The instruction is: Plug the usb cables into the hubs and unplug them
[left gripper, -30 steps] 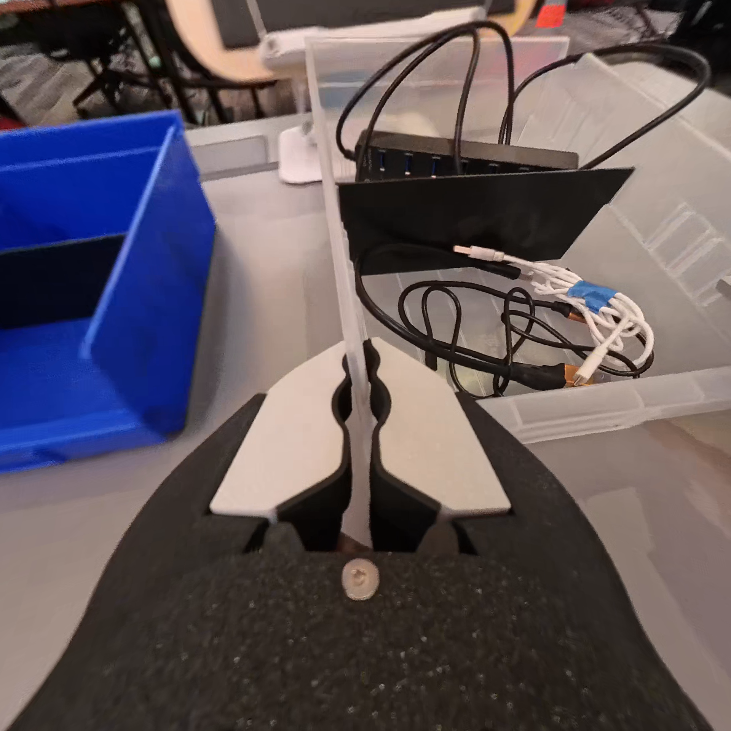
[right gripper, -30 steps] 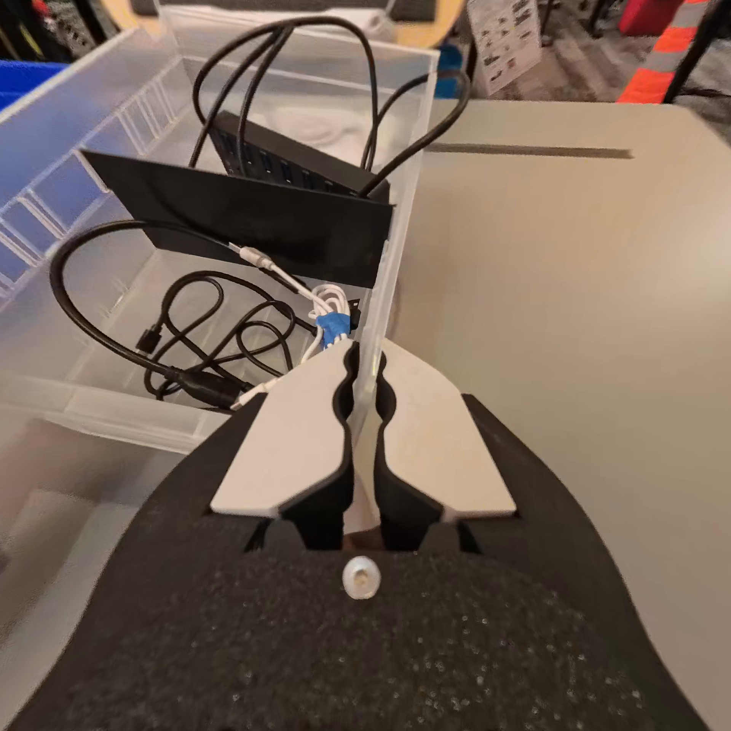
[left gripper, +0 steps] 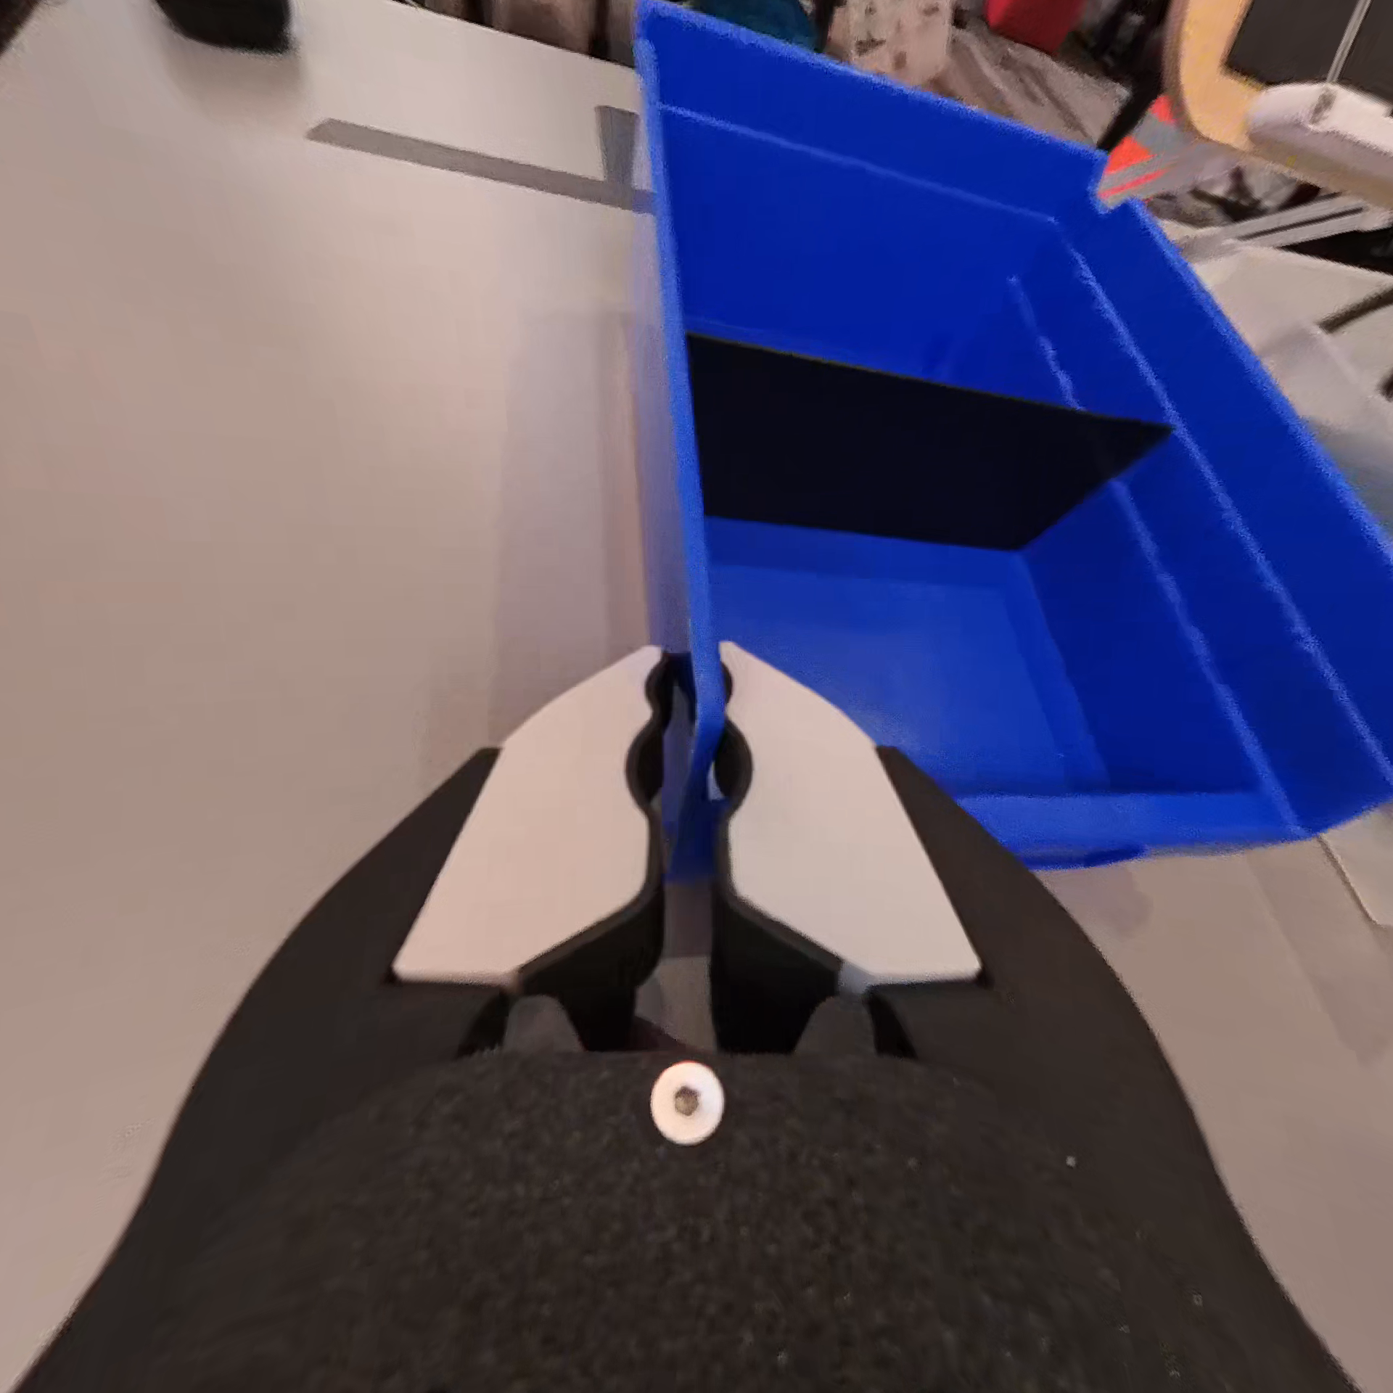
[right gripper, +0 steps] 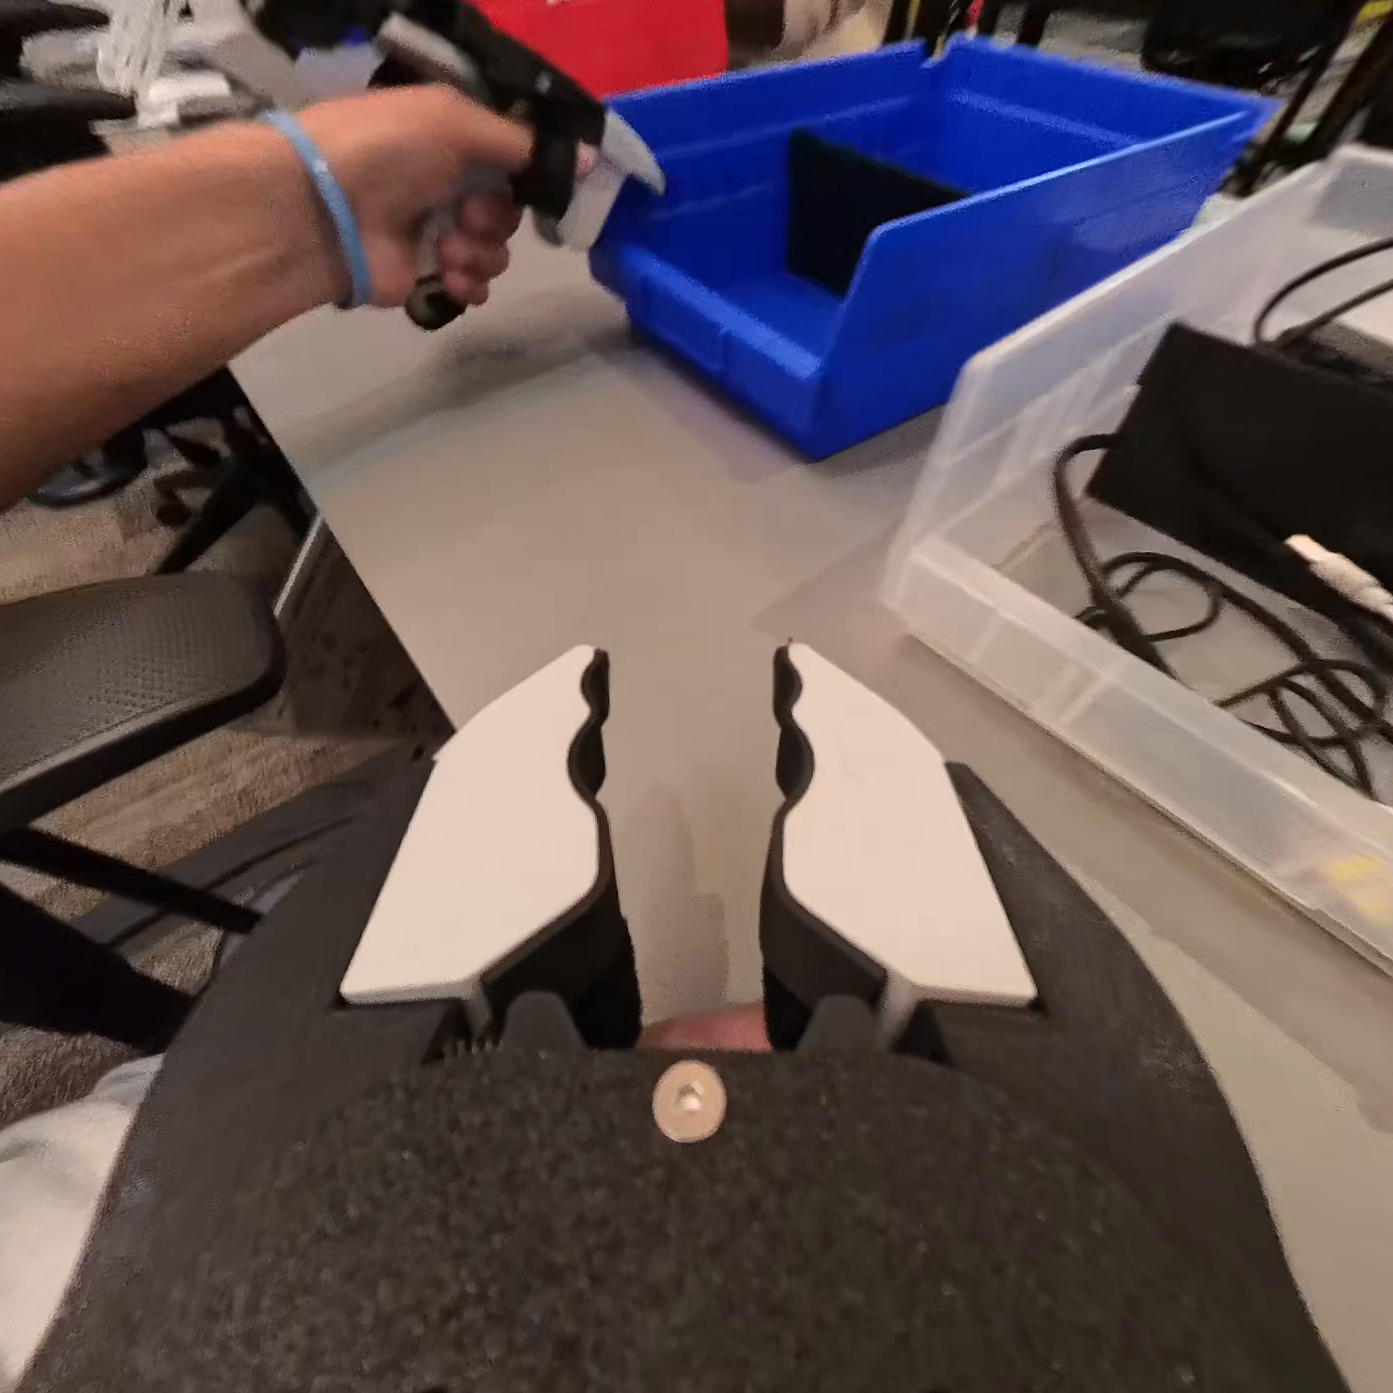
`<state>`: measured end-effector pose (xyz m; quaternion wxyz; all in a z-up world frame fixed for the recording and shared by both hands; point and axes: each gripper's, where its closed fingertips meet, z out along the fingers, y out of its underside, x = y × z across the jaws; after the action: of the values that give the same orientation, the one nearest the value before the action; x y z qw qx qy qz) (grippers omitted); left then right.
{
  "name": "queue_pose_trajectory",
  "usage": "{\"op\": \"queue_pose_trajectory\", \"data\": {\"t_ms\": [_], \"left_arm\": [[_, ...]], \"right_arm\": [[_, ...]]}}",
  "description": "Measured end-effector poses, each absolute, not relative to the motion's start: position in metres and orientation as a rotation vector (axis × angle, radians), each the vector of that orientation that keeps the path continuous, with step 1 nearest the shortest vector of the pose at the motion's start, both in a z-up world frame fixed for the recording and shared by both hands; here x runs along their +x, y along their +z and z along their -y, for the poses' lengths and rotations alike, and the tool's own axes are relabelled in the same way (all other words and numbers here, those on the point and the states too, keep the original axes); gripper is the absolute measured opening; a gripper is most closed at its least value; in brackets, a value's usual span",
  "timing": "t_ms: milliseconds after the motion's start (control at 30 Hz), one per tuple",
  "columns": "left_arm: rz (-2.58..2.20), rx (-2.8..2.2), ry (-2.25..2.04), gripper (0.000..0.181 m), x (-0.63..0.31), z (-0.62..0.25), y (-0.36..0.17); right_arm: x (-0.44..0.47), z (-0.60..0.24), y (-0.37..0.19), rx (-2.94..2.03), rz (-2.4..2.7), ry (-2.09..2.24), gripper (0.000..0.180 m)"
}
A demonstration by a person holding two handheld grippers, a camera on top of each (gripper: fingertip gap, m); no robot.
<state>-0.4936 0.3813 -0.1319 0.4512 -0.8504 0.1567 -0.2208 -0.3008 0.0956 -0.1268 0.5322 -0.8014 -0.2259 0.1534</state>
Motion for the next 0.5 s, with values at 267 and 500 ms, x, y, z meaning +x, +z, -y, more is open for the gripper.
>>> {"op": "queue_pose_trajectory", "data": {"t_ms": [267,500], "left_arm": [[-0.337,-2.066,-0.398,0.005,-0.5,-0.323,-0.134],[-0.391,-2.079,-0.237,0.004,-0.508,-0.242,-0.135]], "right_arm": [[-0.324,-0.131,-0.13,-1.969,0.513,0.246,0.066],[-0.32,-0.171,-0.132,-1.998,0.202,0.142,0.043]]}}
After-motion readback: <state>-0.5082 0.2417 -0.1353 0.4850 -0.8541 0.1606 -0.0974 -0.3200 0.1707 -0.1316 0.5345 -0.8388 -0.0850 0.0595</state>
